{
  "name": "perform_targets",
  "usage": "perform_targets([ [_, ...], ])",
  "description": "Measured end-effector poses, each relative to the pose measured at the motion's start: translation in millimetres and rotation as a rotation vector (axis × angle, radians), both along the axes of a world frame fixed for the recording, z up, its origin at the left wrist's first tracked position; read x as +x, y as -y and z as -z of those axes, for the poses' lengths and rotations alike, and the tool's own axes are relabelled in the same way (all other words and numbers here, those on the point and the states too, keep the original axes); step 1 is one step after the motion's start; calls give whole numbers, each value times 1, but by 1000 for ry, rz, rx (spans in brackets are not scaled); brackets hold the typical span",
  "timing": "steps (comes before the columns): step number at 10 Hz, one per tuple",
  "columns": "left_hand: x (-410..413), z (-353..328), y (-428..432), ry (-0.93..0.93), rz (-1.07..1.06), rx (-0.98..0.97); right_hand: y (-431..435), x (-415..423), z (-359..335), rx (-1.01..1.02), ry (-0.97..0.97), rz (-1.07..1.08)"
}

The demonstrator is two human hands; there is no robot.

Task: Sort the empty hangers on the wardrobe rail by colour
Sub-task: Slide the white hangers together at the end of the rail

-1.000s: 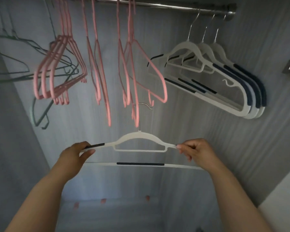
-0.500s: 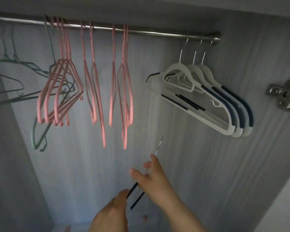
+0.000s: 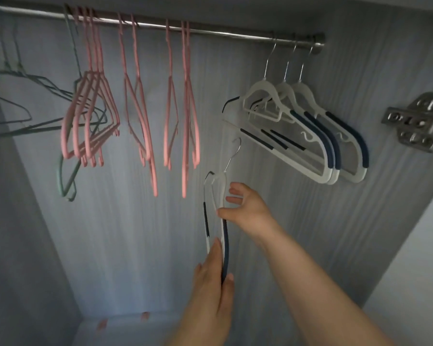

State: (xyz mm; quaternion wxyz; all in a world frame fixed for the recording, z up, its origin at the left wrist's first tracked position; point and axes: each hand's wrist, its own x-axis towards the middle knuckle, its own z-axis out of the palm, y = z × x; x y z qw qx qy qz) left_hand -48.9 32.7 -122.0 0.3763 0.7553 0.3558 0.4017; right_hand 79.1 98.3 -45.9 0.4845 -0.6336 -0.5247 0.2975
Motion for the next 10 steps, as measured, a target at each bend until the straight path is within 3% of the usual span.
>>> perform_targets([
  [1, 3, 0, -3, -27, 143, -45, 8, -2, -5, 50, -32, 45],
  [3, 27, -25, -5, -41, 152, -18, 40, -3, -26, 110, 60, -131],
  [4, 34, -40, -6, -66, 147, 10, 44, -2, -39, 194, 121, -62],
  [7, 37, -99, -24, 65, 140, 337, 26, -8, -110, 436, -43, 159],
  [10, 44, -125, -60, 138, 70, 327, -34, -13, -135, 411, 2, 283],
])
